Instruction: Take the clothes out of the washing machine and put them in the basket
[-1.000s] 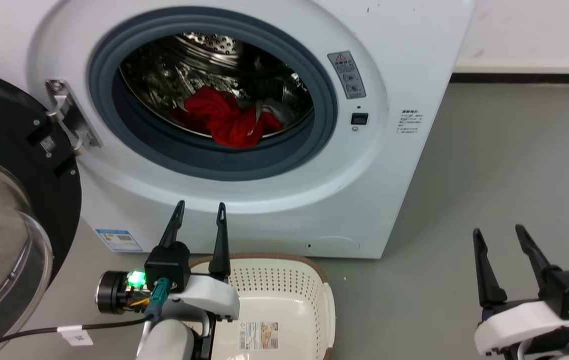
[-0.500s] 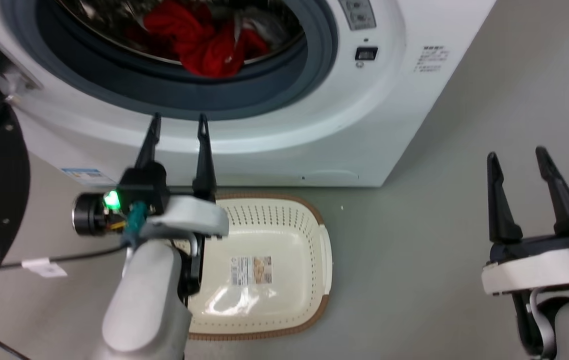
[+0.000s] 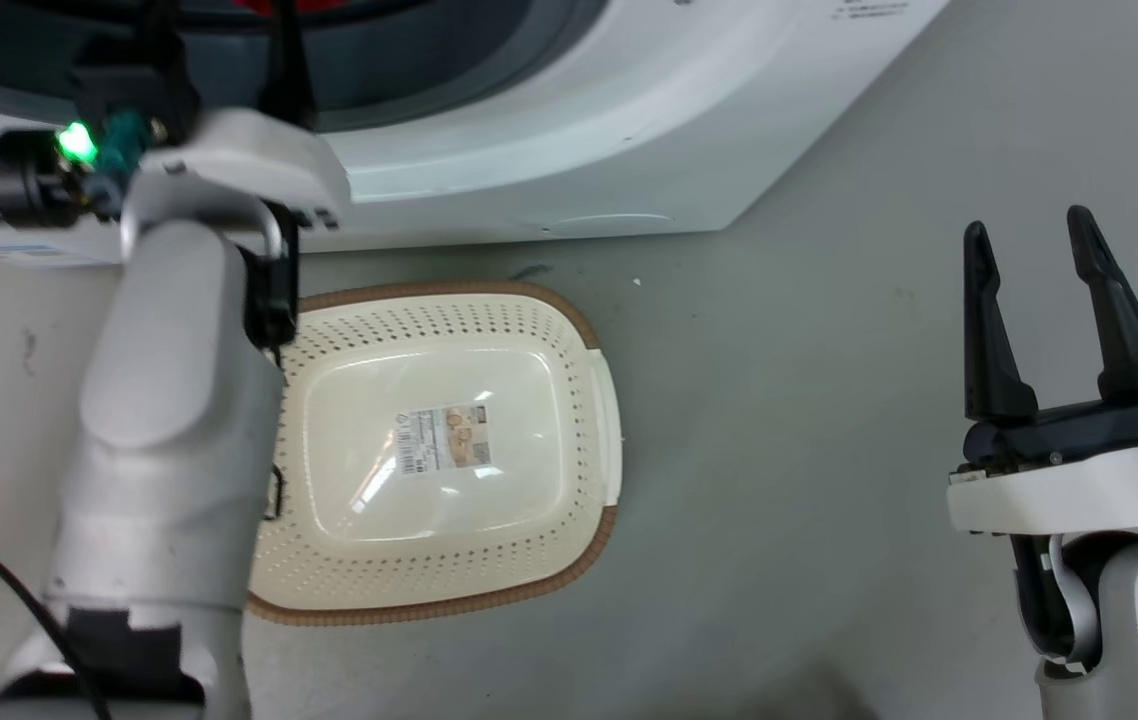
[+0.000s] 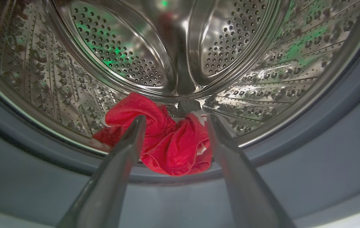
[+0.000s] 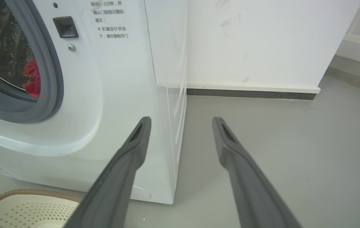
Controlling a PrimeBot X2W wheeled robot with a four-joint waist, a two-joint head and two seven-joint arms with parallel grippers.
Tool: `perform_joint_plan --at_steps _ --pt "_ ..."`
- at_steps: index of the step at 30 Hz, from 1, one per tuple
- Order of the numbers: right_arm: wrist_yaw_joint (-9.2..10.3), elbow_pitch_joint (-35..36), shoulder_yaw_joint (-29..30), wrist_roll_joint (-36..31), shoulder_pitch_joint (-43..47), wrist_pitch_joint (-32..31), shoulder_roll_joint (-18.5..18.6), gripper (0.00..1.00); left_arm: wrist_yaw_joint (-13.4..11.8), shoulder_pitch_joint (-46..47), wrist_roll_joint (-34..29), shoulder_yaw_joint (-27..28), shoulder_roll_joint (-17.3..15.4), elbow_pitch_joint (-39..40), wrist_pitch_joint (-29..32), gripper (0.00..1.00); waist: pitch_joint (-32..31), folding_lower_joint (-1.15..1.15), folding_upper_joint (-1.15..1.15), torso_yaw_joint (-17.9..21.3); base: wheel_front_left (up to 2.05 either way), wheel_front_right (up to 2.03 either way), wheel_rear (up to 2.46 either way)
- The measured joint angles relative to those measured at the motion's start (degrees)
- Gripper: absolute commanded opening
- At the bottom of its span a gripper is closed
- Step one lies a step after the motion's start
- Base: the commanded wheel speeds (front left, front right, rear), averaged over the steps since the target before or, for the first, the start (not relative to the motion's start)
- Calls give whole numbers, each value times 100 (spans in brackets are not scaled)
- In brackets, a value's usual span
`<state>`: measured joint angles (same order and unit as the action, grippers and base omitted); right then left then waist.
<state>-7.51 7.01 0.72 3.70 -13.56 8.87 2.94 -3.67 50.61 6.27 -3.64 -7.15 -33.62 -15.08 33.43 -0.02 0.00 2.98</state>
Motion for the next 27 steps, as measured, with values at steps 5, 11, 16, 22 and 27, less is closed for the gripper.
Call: perform_joint_plan --at_steps 5,11,16,22,27 --pt "0 -99 -160 151 -97 130 1 100 178 979 -7 -19 -300 -902 208 100 255 0 0 268 0 0 0" --pt "0 -229 -334 321 -224 270 2 100 381 2084 -49 -85 -686 -1814 714 100 525 0 0 563 0 0 0" --pt "0 -385 -477 445 -293 369 2 100 578 2841 -107 -190 -932 -2420 1292 100 717 0 0 796 0 0 0" --pt "0 -500 -649 536 -380 456 2 100 780 3527 -213 -401 -1178 -3016 2175 100 921 1 0 1017 0 0 0" --pt "0 -550 -767 642 -409 508 2 100 927 3949 -302 -605 -1291 -3416 3038 100 1068 1 0 1160 0 0 0"
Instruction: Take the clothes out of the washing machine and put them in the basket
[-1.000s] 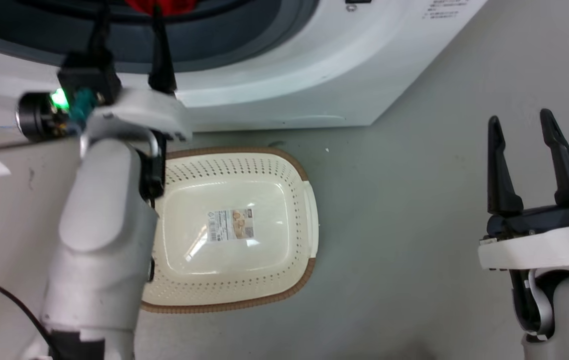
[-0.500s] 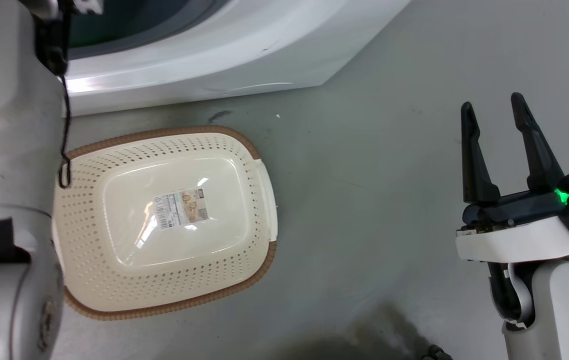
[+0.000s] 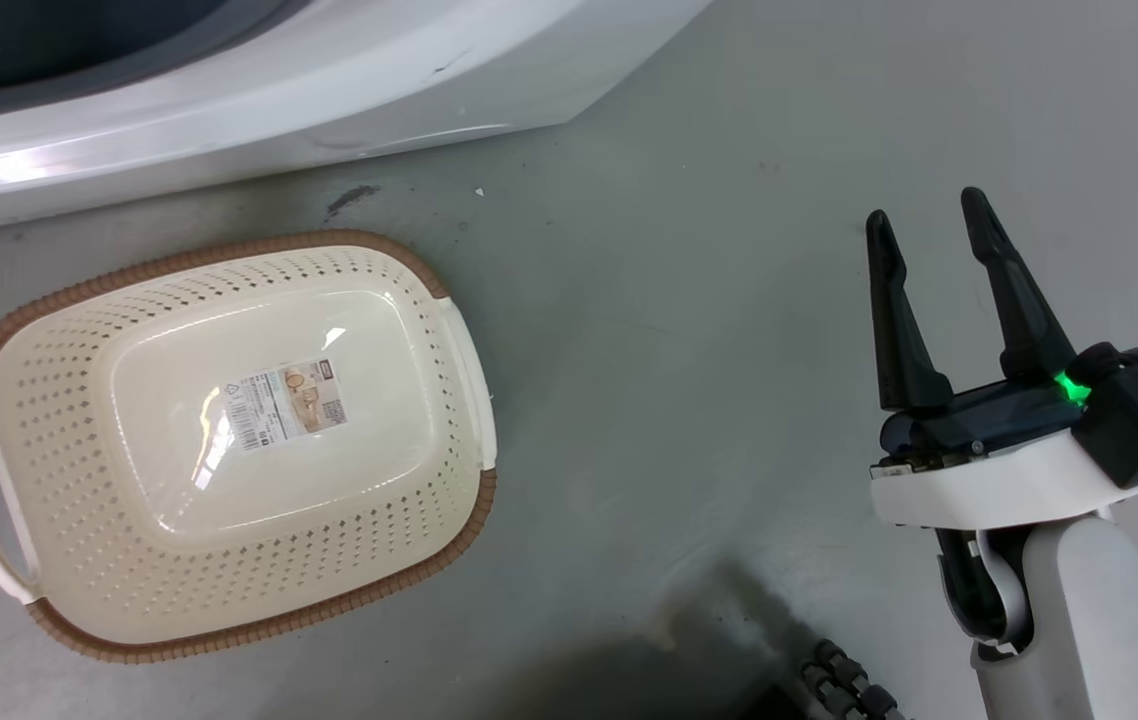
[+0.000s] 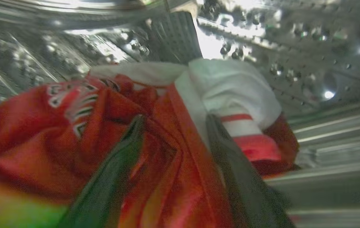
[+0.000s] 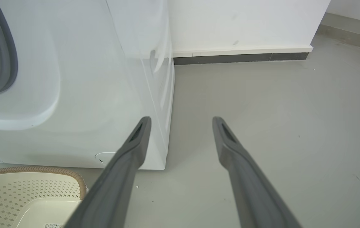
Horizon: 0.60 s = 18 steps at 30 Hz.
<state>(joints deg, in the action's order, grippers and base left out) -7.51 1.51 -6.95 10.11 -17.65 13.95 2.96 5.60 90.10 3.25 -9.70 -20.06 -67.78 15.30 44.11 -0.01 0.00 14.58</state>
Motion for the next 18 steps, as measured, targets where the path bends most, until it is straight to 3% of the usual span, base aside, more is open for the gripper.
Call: perform_joint_plan --at_steps 9,10,11,12,18 --pt "0 -86 -174 135 -27 63 0 100 62 301 58 -104 -164 -304 1094 100 138 0 0 128 0 0 0" --pt "0 -99 -180 143 -33 65 -1 100 37 308 66 -107 -177 -302 1115 47 140 0 0 138 0 0 0" --pt "0 -110 -180 148 -38 66 1 100 37 307 56 -131 -188 -302 1127 12 143 0 0 144 0 0 0" --pt "0 -120 -177 148 -43 66 0 100 34 308 75 -123 -192 -303 1159 0 144 1 0 147 0 0 0" --pt "0 -157 -169 175 -109 81 0 100 -185 241 124 -119 -231 -189 844 0 142 0 0 153 0 0 0"
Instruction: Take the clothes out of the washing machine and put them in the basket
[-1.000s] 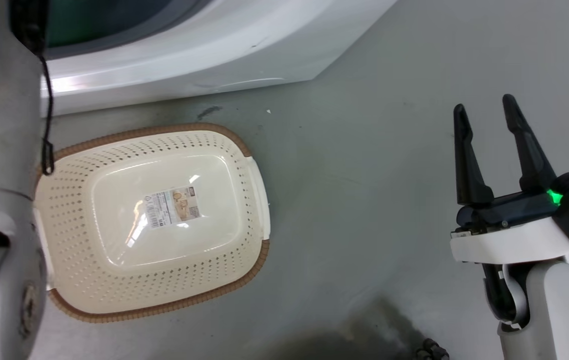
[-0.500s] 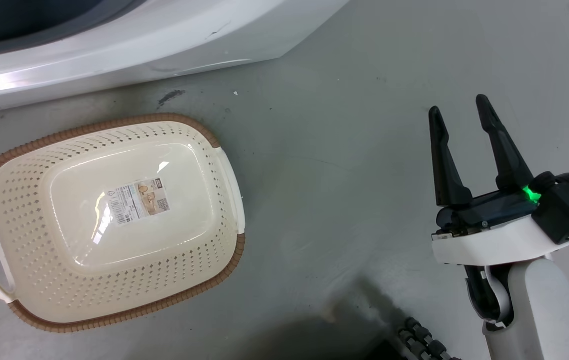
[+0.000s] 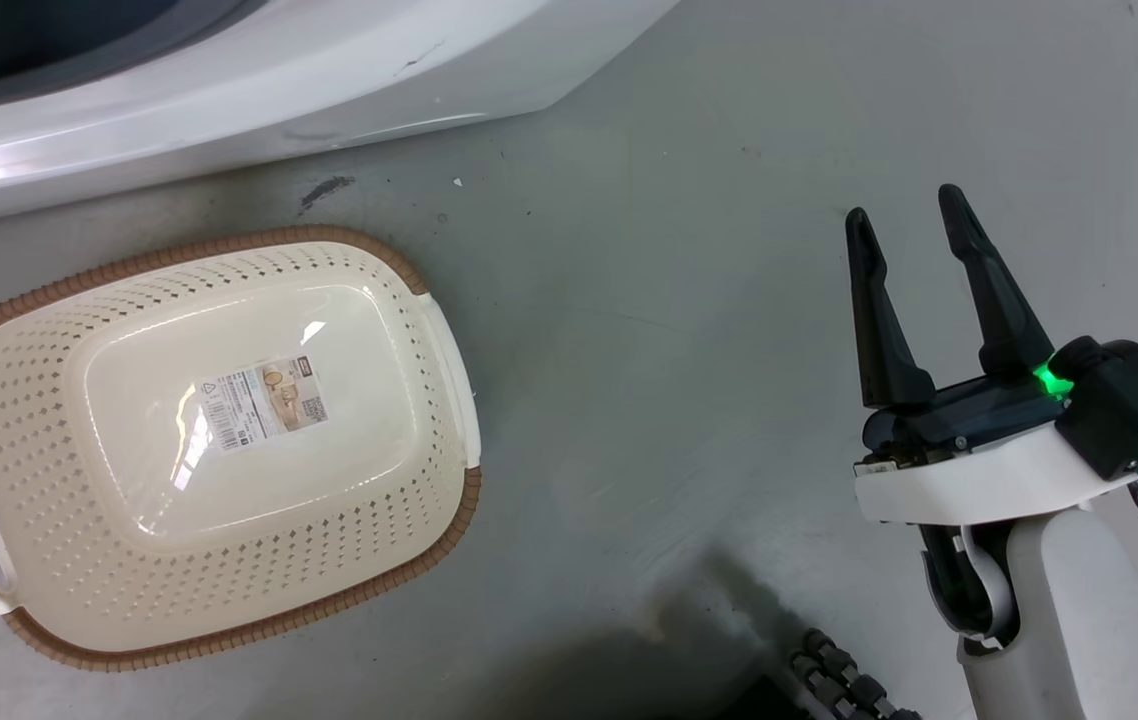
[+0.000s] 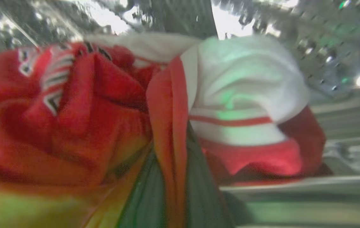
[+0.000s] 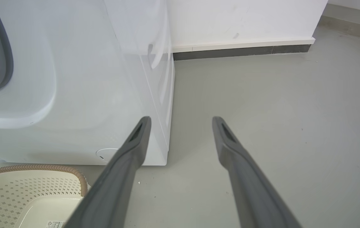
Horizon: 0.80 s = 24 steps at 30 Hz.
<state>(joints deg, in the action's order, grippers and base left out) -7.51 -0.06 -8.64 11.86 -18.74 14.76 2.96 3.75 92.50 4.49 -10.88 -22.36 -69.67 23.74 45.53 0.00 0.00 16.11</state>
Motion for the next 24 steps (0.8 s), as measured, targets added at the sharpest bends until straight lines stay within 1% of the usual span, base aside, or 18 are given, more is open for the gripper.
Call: perform_joint_plan --at_steps 5,11,16,20,24 --pt "0 -49 10 21 -3 10 0 100 -188 -227 49 10 24 253 -738 0 -114 0 0 -19 0 0 0" --pt "0 -60 107 -31 -1 15 -1 100 -385 -655 201 86 113 448 -1856 0 -375 0 0 -63 0 0 0" --pt "0 -85 180 -82 73 -24 -1 100 -475 -1082 360 199 194 471 -2811 0 -712 0 0 -124 0 0 0" --pt "0 -116 203 -91 237 -105 -1 100 -477 -1501 542 308 290 382 -3497 0 -1037 1 0 -171 0 0 0" --pt "0 -123 235 -144 370 -176 -2 100 -481 -1942 688 420 330 299 -3779 0 -1401 1 0 -207 0 0 0"
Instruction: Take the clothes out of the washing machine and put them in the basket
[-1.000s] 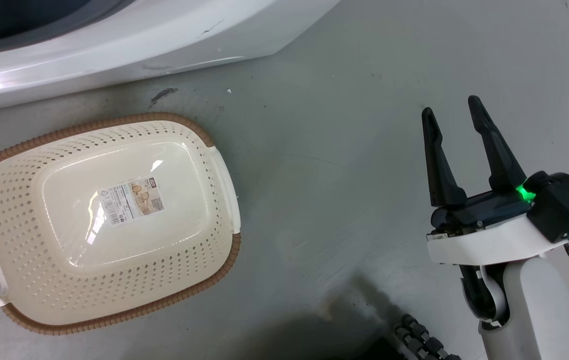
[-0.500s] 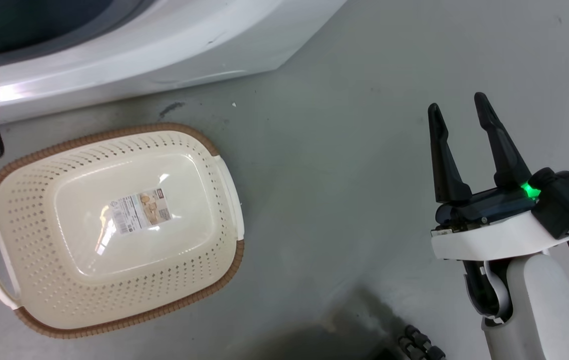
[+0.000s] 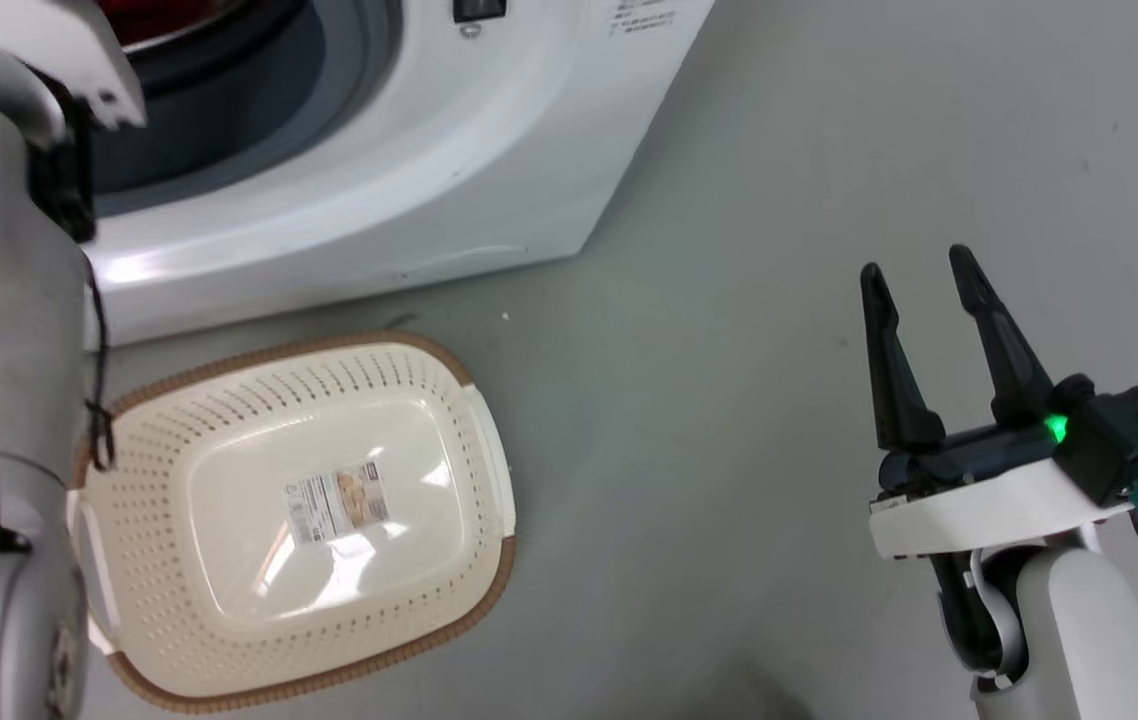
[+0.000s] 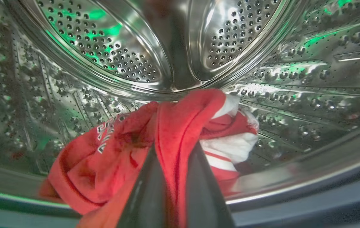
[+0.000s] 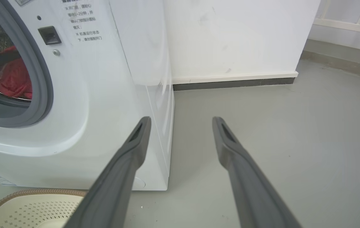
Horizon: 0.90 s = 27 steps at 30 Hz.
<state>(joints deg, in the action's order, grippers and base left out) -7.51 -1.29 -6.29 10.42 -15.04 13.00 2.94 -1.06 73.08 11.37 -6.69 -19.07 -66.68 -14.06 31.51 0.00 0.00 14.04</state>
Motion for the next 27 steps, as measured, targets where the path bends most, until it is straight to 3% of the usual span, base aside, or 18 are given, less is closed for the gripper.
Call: perform_joint_plan --at_steps 5,27 --pt "0 19 86 -105 251 -116 0 100 57 -618 165 105 194 98 -83 0 -481 0 0 -85 0 0 0" --pt "0 328 398 -285 1108 -601 0 100 136 -2811 -123 247 825 2904 -101 0 -2220 1 0 -779 0 0 0"
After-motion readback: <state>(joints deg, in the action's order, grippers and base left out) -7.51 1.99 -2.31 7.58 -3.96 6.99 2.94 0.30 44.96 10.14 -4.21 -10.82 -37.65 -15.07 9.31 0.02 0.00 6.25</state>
